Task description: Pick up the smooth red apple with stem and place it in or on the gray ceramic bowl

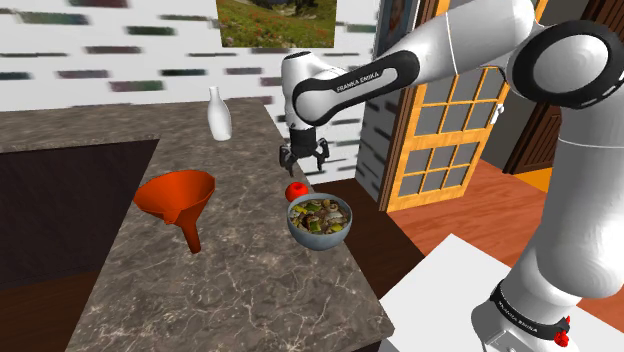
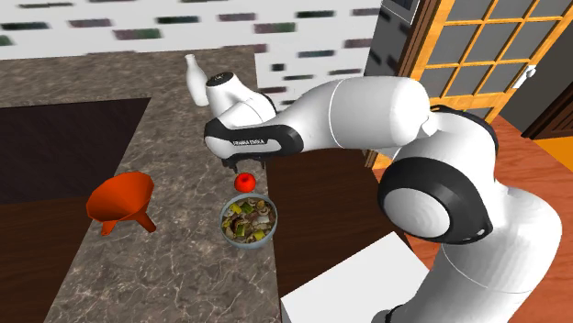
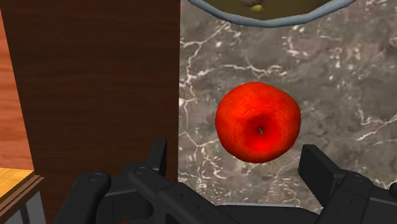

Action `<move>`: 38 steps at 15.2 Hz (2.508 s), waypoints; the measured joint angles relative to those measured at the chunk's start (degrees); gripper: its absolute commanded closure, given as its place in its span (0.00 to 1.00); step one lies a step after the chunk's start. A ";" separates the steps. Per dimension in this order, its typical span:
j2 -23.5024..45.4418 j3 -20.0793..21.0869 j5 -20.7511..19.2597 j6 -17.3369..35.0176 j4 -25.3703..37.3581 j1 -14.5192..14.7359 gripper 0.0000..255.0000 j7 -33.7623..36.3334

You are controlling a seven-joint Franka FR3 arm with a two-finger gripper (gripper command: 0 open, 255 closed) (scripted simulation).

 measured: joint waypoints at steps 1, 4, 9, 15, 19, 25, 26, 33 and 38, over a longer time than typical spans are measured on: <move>3.08 -0.13 -1.22 -0.52 3.09 0.89 0.00 1.35; 9.47 -0.82 -3.61 -1.92 9.87 2.70 0.00 3.65; 11.58 -1.27 -4.51 0.92 8.91 2.90 0.00 4.50; 12.25 -1.47 -4.84 2.70 7.80 2.78 0.00 4.70; 12.24 -1.48 -4.84 2.73 7.76 2.78 1.00 4.70; 12.21 -1.48 -4.85 2.74 7.79 2.77 1.00 4.70; 12.20 -1.49 -4.85 2.73 7.78 2.76 1.00 4.69; 11.28 -1.30 -4.45 0.91 8.70 2.69 1.00 4.25; 10.08 -1.05 -3.90 -2.24 10.74 2.71 1.00 3.65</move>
